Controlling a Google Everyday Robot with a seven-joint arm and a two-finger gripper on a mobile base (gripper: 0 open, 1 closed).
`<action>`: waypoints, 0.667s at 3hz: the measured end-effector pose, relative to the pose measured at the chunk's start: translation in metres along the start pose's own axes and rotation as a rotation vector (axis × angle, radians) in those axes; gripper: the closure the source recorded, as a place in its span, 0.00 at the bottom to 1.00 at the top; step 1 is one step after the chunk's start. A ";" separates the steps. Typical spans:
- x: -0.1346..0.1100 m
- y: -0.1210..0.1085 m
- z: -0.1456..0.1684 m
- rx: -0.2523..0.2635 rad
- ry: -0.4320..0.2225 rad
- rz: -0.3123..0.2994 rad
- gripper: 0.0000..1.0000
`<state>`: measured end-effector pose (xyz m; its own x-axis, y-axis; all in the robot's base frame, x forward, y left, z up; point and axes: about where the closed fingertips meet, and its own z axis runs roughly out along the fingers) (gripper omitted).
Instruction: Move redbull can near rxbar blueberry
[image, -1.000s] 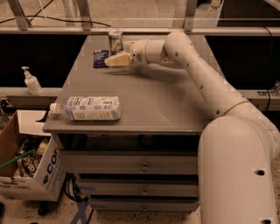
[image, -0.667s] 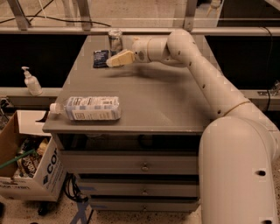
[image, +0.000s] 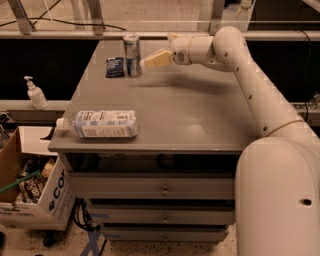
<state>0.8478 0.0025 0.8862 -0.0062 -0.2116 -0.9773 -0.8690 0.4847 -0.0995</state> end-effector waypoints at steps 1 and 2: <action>-0.007 -0.023 -0.037 0.043 -0.013 -0.025 0.00; -0.009 -0.025 -0.039 0.047 -0.017 -0.028 0.00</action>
Offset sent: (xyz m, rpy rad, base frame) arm 0.0019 -0.0375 0.0145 -0.0012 -0.0340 -0.0332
